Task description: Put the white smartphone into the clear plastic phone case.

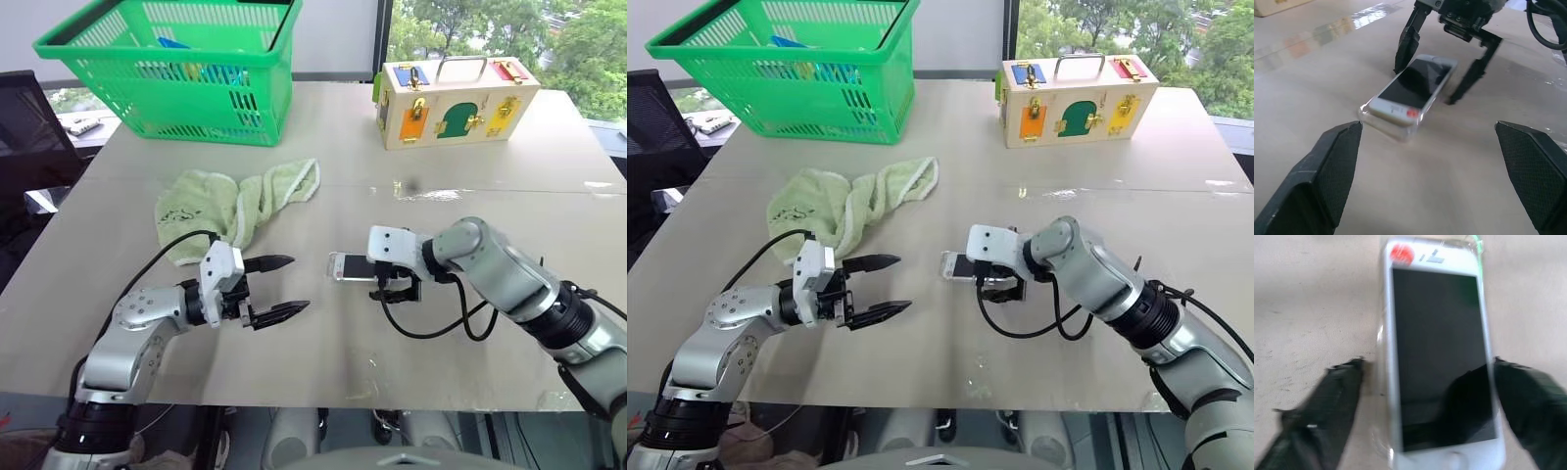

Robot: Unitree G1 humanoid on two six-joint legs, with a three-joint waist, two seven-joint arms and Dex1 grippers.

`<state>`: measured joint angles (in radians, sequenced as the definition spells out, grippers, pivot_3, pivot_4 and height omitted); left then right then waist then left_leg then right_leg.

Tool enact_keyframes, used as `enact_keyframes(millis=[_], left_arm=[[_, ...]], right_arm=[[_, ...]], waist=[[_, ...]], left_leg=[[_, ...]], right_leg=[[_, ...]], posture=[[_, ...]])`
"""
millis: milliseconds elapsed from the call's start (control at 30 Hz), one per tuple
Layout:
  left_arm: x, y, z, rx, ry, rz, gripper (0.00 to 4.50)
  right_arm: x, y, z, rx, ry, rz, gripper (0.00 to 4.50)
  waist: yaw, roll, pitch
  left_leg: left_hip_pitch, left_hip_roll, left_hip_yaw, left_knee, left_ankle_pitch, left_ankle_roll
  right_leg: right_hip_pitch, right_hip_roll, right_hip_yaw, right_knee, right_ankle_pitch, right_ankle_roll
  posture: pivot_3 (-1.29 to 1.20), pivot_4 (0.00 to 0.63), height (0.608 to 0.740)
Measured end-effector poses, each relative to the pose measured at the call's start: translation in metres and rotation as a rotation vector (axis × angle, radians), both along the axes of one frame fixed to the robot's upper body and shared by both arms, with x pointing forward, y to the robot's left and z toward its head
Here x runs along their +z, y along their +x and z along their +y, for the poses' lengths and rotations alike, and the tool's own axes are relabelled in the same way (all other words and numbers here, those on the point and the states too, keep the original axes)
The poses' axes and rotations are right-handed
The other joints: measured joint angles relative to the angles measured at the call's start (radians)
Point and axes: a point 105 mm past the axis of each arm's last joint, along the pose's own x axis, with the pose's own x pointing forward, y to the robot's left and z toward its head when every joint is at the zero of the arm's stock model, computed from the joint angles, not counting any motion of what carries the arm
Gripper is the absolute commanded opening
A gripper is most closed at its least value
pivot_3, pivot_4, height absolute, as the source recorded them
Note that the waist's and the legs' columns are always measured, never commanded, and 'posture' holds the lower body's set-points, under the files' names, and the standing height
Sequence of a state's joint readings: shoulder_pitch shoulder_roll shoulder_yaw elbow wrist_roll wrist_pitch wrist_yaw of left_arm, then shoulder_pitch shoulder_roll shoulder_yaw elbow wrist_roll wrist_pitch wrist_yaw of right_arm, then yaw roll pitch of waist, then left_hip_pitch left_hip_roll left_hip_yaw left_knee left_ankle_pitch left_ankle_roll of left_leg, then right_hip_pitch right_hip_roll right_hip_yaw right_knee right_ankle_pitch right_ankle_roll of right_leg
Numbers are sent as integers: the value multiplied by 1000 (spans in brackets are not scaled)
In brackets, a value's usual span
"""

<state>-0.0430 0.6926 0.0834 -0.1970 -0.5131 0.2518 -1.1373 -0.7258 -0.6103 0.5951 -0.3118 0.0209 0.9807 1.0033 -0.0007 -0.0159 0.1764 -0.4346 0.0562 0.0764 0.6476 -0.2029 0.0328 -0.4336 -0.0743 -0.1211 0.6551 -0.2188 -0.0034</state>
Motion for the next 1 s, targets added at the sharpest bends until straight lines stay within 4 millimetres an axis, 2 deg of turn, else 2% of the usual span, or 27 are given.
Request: enact_keyframes(millis=[67, 167, 233, 267, 300, 400, 500, 533, 567, 767, 1000], left_arm=[[0, 3, 1, 2, -1, 4, 4500], [1, 6, 0, -11, -2, 1, 4500], [1, 9, 0, -17, -2, 7, 4500], [1, 10, 0, -21, -2, 9, 3968], [1, 12, -2, -35, 0, 10, 3720], [0, 18, -4, -51, 6, 20, 2297], [-1, 26, -11, -76, 16, 21, 892], [-2, 29, -12, -86, 20, 21, 380], [-5, 31, -12, -88, 26, 28, 23], [-12, 43, -27, -150, 80, 29, 23], [-29, 49, -29, -155, 165, 51, 23]], right_arm=[[3, -3, -2, -24, 28, 36, 4431], [21, -6, -2, -39, 100, 38, 4431], [30, -6, -4, -62, 134, 23, 3900], [33, -5, -7, -79, 147, 17, 3579], [36, -8, -12, -95, 163, 7, 3171], [41, -11, -20, -144, 196, -11, 1696], [33, -16, -35, -228, 199, -17, 228], [28, -17, -43, -267, 186, -18, 0], [25, -18, -49, -293, 172, -22, 0], [14, -20, -75, -408, 114, -59, 0], [10, -19, -85, -457, 72, -92, 0]], waist=[[4, 0, 1], [9, 0, 1], [10, 0, 1], [13, 0, 1], [16, 0, 1], [17, 0, 1], [20, 0, 1], [20, 0, 1], [18, 0, 1], [14, 0, 1], [15, -1, 1]], left_leg=[[-2, 0, 0, 0, 0, 0], [-10, 0, 0, 0, 3, 4], [-16, -1, 0, 1, 3, 5], [-16, -1, 0, 1, 3, 5], [-16, -1, 0, 1, 3, 5], [-17, -1, 1, 2, 3, 5], [-17, -2, 1, 2, 3, 5], [-17, -2, 1, 3, 3, 5], [-17, -2, 1, 3, 3, 5], [-16, -1, 0, 4, 3, 5], [-16, -1, 0, 4, 3, 5]], right_leg=[[-2, 0, 0, -1, 0, 0], [-8, 2, 0, 0, 0, 0], [-14, 4, 0, 2, 2, 4], [-14, 5, 0, 2, 2, 4], [-14, 5, 0, 2, 2, 4], [-13, 5, 0, 1, 2, 4], [-13, 4, 0, 1, 2, 5], [-13, 4, 0, 1, 2, 5], [-13, 4, 0, 2, 3, 5], [-13, 6, 0, 3, 2, 4], [-13, 7, 1, 3, 3, 4]], posture=[[0, 150, 740], [0, 150, 740], [0, 150, 740], [0, 150, 740], [0, 150, 740], [0, 150, 740], [0, 150, 740], [0, 150, 740], [0, 150, 740], [0, 150, 740], [0, 150, 740]])
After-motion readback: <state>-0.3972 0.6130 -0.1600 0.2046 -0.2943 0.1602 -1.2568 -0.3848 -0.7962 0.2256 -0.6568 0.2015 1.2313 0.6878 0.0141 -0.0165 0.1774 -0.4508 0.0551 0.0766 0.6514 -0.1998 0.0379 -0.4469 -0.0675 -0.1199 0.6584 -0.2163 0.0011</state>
